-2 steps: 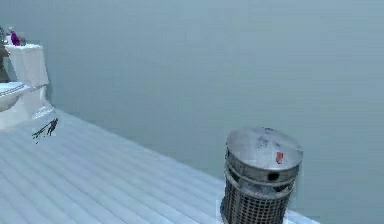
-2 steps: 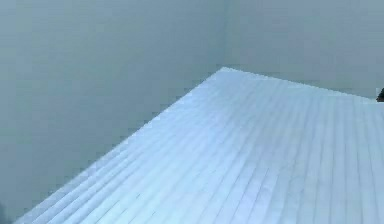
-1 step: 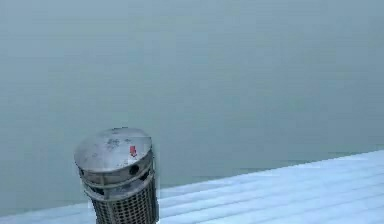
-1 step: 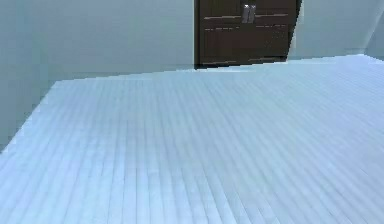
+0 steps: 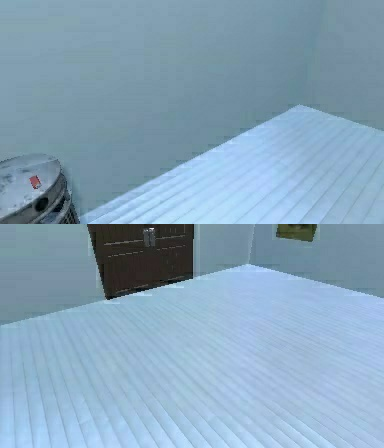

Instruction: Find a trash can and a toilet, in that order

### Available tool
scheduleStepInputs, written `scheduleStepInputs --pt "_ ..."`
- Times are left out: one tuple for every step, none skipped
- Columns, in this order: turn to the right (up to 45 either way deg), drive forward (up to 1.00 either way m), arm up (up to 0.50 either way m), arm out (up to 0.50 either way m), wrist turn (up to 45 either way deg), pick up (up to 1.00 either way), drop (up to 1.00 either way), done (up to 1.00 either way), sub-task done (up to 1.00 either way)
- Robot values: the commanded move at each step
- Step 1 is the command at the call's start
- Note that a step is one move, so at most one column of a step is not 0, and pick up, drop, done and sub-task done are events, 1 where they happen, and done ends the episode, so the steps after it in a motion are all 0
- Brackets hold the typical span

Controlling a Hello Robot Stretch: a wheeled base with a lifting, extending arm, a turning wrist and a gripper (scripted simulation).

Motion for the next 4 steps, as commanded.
scheduleStepInputs --pt "0.0 0.35 0.00 0.00 0.0 0.00 0.00 0.00 0.00" --pt "-45.0 0.00 0.00 0.00 0.0 0.00 0.00 0.00 0.00" --pt "-18.0 0.00 0.00 0.00 0.0 0.00 0.00 0.00 0.00" --pt "0.0 0.00 0.00 0.00 0.0 0.00 0.00 0.00 1.00"
